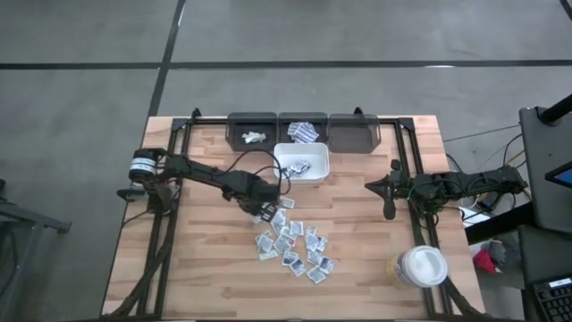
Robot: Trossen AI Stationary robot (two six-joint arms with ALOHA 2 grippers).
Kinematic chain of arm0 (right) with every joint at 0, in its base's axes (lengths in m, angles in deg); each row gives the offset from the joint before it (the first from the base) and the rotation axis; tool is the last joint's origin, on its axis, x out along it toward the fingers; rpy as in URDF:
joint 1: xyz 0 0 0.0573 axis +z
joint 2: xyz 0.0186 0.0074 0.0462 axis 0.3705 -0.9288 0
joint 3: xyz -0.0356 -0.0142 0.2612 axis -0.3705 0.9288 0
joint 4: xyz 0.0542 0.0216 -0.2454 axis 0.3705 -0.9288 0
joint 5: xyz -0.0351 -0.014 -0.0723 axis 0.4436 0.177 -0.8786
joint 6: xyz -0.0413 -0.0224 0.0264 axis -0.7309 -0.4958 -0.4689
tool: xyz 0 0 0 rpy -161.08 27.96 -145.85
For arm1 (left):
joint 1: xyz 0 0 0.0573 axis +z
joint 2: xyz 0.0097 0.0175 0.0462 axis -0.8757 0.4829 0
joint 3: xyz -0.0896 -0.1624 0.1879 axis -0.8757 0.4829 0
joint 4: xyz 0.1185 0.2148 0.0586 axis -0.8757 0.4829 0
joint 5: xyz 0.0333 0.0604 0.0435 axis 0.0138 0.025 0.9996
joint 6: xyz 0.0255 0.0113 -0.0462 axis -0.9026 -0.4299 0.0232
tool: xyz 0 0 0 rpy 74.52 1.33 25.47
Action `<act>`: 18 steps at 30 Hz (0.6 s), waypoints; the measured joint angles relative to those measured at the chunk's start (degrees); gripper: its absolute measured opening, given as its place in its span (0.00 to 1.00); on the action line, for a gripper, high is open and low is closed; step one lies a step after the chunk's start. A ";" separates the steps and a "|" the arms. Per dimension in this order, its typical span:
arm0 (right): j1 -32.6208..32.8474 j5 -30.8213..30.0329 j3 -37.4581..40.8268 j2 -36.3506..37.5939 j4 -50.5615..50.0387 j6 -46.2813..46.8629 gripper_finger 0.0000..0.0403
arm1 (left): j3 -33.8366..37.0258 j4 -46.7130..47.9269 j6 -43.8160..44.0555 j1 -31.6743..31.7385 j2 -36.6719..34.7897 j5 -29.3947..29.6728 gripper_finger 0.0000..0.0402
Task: Pick & Place First Aid Supplies
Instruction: Put the blue alcohol pad into the white bin
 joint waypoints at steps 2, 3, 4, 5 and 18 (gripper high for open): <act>0.00 0.02 0.02 0.00 0.00 0.00 0.04 | 0.36 -0.09 0.84 0.01 0.07 -0.13 0.00; 0.00 -0.01 0.01 0.00 0.00 0.00 0.04 | 0.42 -0.19 1.05 0.01 0.07 -0.12 0.00; -0.01 -0.01 0.02 0.00 0.00 0.00 0.04 | 0.42 -0.41 1.07 0.01 0.07 -0.12 0.00; -0.01 0.01 -0.01 0.00 0.01 0.00 0.04 | 0.42 -0.79 1.09 0.01 0.07 -0.12 0.00; 0.00 0.00 -0.01 0.02 0.03 0.00 0.04 | -0.63 -2.15 1.54 0.01 0.07 0.31 0.10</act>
